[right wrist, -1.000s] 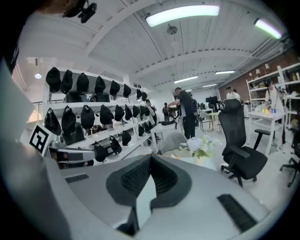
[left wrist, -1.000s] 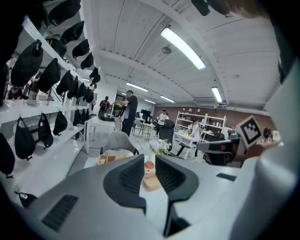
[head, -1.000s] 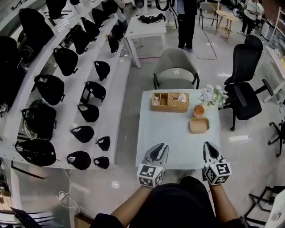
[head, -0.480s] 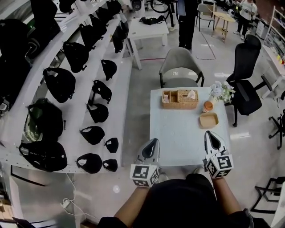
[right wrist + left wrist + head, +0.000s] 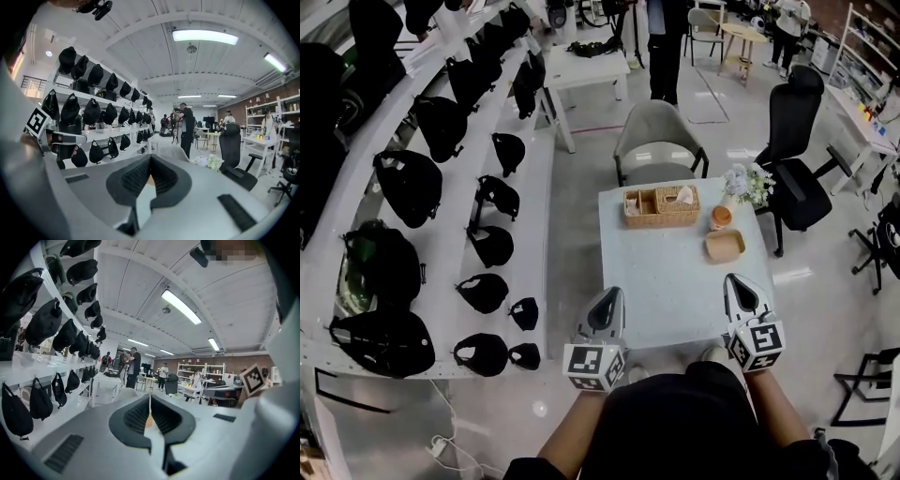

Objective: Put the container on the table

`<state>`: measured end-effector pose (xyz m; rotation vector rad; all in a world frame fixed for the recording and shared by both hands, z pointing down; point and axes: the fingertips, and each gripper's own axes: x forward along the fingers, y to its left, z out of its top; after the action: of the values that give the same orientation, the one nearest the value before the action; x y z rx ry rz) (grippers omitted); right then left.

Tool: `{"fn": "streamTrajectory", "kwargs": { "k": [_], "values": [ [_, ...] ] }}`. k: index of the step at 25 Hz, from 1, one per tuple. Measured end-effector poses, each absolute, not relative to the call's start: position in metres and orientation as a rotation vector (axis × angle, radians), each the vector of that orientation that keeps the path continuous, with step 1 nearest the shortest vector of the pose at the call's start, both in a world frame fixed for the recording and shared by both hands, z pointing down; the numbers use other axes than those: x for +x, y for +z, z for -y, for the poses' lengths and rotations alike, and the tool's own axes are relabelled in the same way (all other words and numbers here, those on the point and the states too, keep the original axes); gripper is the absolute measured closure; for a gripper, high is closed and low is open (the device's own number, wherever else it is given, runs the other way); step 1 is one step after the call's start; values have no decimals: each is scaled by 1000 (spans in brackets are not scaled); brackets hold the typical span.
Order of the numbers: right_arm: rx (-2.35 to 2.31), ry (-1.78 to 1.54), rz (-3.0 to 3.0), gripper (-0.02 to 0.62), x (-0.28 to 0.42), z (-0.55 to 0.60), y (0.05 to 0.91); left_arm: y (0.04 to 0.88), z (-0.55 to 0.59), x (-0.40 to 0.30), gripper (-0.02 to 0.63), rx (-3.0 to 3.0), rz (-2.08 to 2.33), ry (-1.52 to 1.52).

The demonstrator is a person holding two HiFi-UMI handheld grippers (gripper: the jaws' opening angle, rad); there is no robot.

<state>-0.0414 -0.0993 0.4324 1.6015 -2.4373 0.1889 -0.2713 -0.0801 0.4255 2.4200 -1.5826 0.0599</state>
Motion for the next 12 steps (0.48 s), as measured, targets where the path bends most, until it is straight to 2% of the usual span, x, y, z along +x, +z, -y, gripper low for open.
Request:
{"fn": "streamTrajectory", "kwargs": {
  "k": [12],
  "values": [
    [1658, 223, 2419, 597, -24, 97, 434, 435, 77, -262, 591, 2424, 1521, 76]
  ]
}}
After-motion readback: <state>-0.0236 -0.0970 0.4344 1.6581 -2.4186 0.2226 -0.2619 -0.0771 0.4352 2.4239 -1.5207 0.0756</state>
